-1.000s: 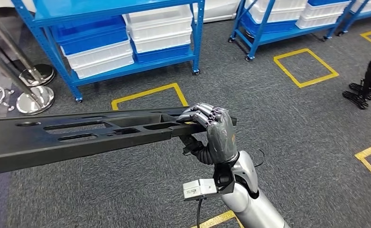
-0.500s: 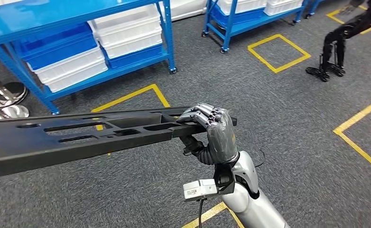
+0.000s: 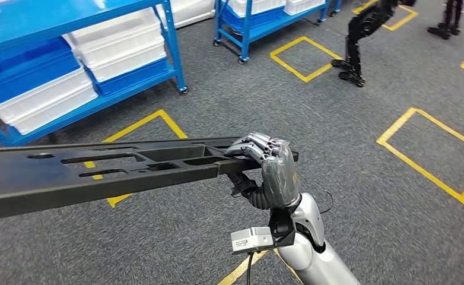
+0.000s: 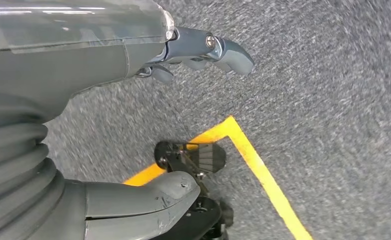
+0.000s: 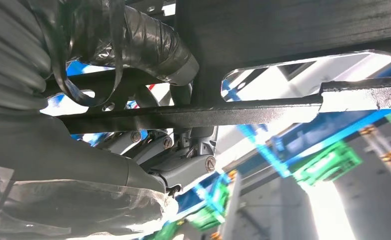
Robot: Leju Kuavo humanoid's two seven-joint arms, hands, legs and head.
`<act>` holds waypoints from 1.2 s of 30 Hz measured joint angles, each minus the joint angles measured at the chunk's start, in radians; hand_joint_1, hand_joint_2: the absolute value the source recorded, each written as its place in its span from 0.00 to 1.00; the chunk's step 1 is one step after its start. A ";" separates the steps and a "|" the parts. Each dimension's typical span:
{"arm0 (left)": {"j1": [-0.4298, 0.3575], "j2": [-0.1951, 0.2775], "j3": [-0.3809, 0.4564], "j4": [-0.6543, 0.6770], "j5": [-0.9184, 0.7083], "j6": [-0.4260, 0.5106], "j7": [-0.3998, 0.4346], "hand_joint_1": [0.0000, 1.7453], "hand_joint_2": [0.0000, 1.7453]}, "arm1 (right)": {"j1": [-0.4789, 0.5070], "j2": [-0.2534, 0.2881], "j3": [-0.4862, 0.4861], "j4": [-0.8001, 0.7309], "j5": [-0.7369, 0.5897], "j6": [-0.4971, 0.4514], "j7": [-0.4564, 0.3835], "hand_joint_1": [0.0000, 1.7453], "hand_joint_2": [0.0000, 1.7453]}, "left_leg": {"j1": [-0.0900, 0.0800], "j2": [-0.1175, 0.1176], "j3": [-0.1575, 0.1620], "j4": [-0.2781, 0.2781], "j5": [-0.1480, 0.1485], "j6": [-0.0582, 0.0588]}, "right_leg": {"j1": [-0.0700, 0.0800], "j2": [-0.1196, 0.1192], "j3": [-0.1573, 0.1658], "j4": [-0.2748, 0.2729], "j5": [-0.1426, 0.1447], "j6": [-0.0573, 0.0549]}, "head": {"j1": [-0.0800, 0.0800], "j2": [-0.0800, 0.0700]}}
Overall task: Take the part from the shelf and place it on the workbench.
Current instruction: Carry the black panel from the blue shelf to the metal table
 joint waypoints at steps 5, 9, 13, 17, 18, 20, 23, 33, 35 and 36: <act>-0.011 0.000 -0.015 0.000 -0.030 0.013 0.007 0.00 1.00 | 0.031 -0.006 -0.019 -0.025 0.009 -0.037 0.001 1.00 1.00 | -0.006 0.050 0.005 0.008 -0.014 -0.015 | 0.011 -0.061 0.134 -0.247 0.104 -0.014 | 0.000 0.000; -0.014 -0.001 -0.034 0.000 -0.055 0.027 0.002 0.00 1.00 | 0.084 -0.010 -0.029 -0.054 0.028 -0.096 -0.024 1.00 1.00 | -0.008 0.068 0.012 0.008 -0.026 -0.034 | 0.015 -0.034 0.144 -0.273 0.109 -0.035 | 0.000 0.000; -0.011 -0.002 -0.051 0.000 -0.071 0.036 -0.013 0.00 1.00 | 0.120 -0.016 -0.029 -0.071 0.039 -0.138 -0.036 1.00 1.00 | -0.001 -0.018 -0.067 0.194 -0.134 -0.044 | 0.008 0.005 0.148 -0.284 0.117 -0.053 | -0.001 0.000; -0.004 -0.003 -0.060 0.000 -0.073 0.036 -0.023 0.00 1.00 | 0.141 -0.021 -0.029 -0.079 0.039 -0.147 -0.036 1.00 1.00 | 0.000 -0.035 -0.093 0.225 -0.096 -0.045 | 0.009 0.058 0.146 -0.275 0.115 -0.053 | -0.001 0.000; -0.003 -0.003 -0.061 0.000 -0.074 0.036 -0.025 0.00 1.00 | 0.144 -0.022 -0.029 -0.083 0.039 -0.148 -0.036 1.00 1.00 | 0.002 -0.051 -0.064 0.157 -0.059 -0.043 | 0.008 0.072 0.146 -0.272 0.114 -0.051 | -0.001 0.000; -0.001 -0.004 -0.062 0.000 -0.074 0.035 -0.026 0.00 1.00 | 0.149 -0.024 -0.029 -0.091 0.039 -0.152 -0.036 1.00 1.00 | 0.005 -0.096 -0.017 0.047 -0.018 -0.039 | 0.008 0.096 0.141 -0.264 0.114 -0.043 | -0.001 0.000; 0.002 -0.006 -0.063 0.001 -0.074 0.036 -0.017 0.00 1.00 | 0.160 -0.025 -0.029 -0.102 0.038 -0.160 -0.035 1.00 1.00 | 0.003 -0.101 -0.003 0.018 -0.015 -0.028 | 0.004 0.128 0.131 -0.266 0.122 -0.022 | -0.001 0.000; 0.008 -0.010 -0.066 0.002 -0.079 0.041 -0.006 0.00 1.00 | 0.187 -0.039 -0.035 -0.120 0.044 -0.173 -0.035 1.00 1.00 | -0.004 0.031 0.005 -0.002 -0.006 0.000 | -0.001 -0.021 0.067 -0.111 0.061 -0.002 | 0.001 0.000; 0.005 -0.011 -0.069 0.002 -0.087 0.036 -0.011 0.00 1.00 | 0.189 -0.041 -0.037 -0.129 0.049 -0.182 -0.035 1.00 1.00 | -0.007 0.048 0.010 0.000 -0.013 -0.008 | 0.008 -0.056 0.135 -0.233 0.099 -0.010 | 0.001 0.000; 0.004 -0.012 -0.072 0.002 -0.091 0.034 -0.014 0.00 1.00 | 0.191 -0.042 -0.039 -0.134 0.051 -0.187 -0.035 1.00 1.00 | -0.009 0.056 0.013 0.001 -0.016 -0.014 | 0.013 -0.065 0.150 -0.263 0.104 -0.015 | 0.001 0.000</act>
